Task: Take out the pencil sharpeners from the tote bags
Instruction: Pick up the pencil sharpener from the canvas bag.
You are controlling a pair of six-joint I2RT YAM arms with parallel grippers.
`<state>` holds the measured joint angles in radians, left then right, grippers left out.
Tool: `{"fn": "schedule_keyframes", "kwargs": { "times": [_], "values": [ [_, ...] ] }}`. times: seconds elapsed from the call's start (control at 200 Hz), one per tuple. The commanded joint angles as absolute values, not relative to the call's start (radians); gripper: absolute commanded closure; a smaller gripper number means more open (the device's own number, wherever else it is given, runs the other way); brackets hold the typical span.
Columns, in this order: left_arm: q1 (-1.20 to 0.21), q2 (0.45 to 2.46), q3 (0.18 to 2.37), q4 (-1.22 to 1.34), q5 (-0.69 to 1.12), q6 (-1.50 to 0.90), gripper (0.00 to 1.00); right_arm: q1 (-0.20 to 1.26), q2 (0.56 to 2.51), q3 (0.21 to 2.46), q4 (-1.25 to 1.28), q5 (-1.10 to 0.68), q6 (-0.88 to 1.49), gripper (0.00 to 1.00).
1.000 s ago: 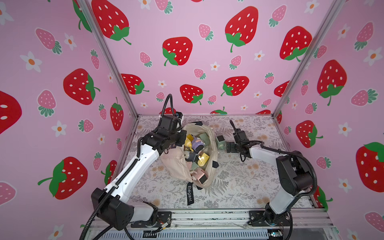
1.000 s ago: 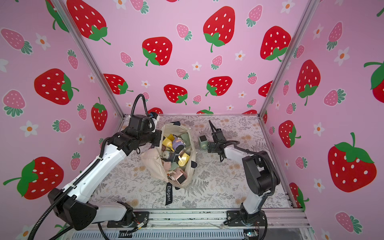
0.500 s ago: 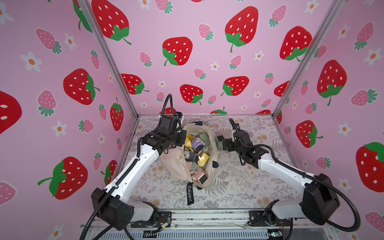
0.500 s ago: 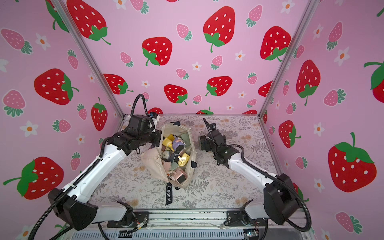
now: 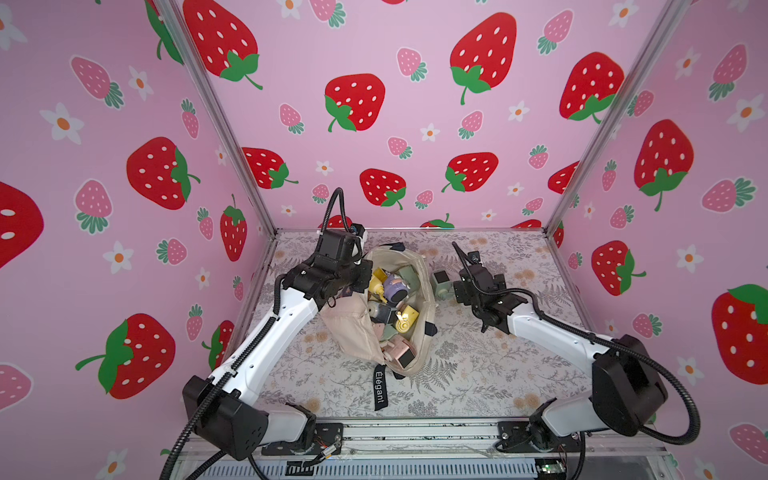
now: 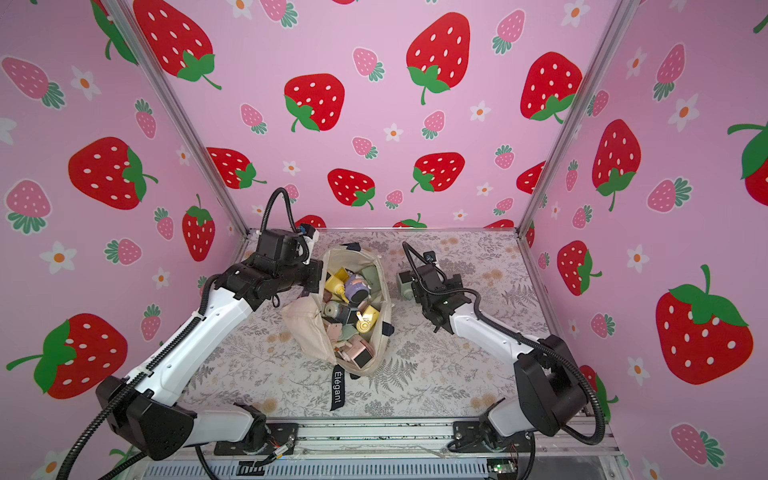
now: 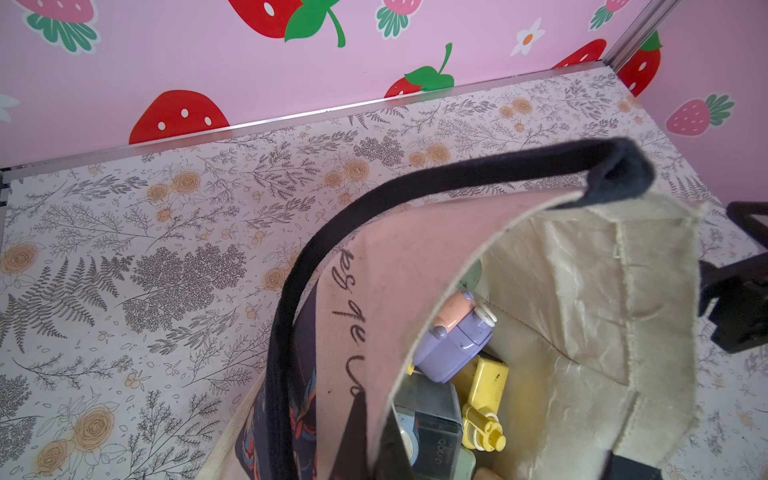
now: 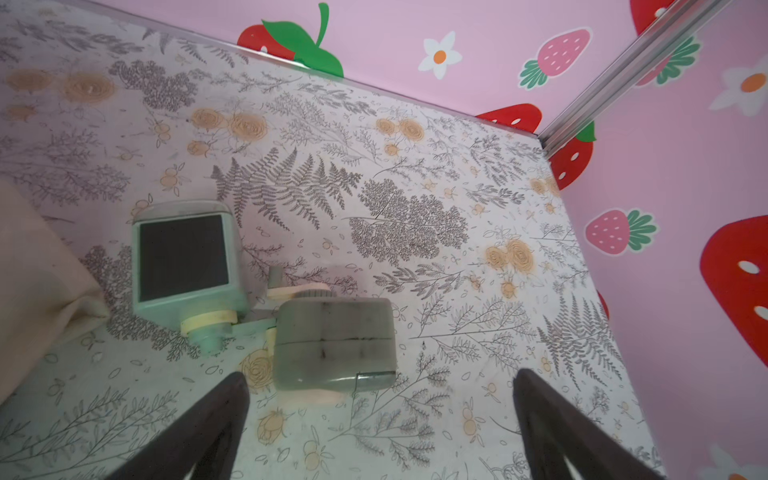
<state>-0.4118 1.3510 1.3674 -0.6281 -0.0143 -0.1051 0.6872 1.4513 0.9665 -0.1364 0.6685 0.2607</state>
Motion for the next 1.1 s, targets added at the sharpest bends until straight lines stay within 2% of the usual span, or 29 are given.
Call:
{"fn": "schedule_keyframes", "kwargs": {
  "times": [0.0,0.305,0.45,0.495,0.575,0.705,0.875,0.98,1.095],
  "values": [
    [-0.408,1.359,1.391,-0.683,0.0,-0.103,1.0,0.692,1.372,0.969,-0.168,0.714,0.267,0.01],
    [-0.406,1.356,1.389,-0.683,0.0,-0.103,1.0,0.693,1.16,0.806,0.072,0.53,0.192,0.01],
    [-0.406,1.36,1.39,-0.683,0.004,-0.103,1.0,0.691,1.119,0.898,-0.056,0.165,0.191,0.01],
    [-0.406,1.362,1.391,-0.683,0.006,-0.103,1.0,0.699,1.087,0.9,-0.049,0.052,0.202,0.02],
    [-0.407,1.364,1.393,-0.684,0.008,-0.103,1.0,0.708,1.045,0.867,0.012,-0.148,0.225,0.1],
    [-0.406,1.365,1.393,-0.689,0.008,-0.103,1.0,0.748,1.104,0.913,0.021,-0.392,0.24,0.12],
    [-0.406,1.362,1.391,-0.69,0.0,-0.101,1.0,0.911,1.273,1.099,-0.254,-0.407,0.11,0.11],
    [-0.406,1.364,1.393,-0.693,0.0,-0.101,1.0,1.013,1.365,1.172,-0.385,-0.356,0.029,0.11],
    [-0.409,1.354,1.393,-0.693,0.006,-0.103,1.0,1.094,1.462,1.229,-0.509,-0.184,0.002,0.09]
  ]
}}
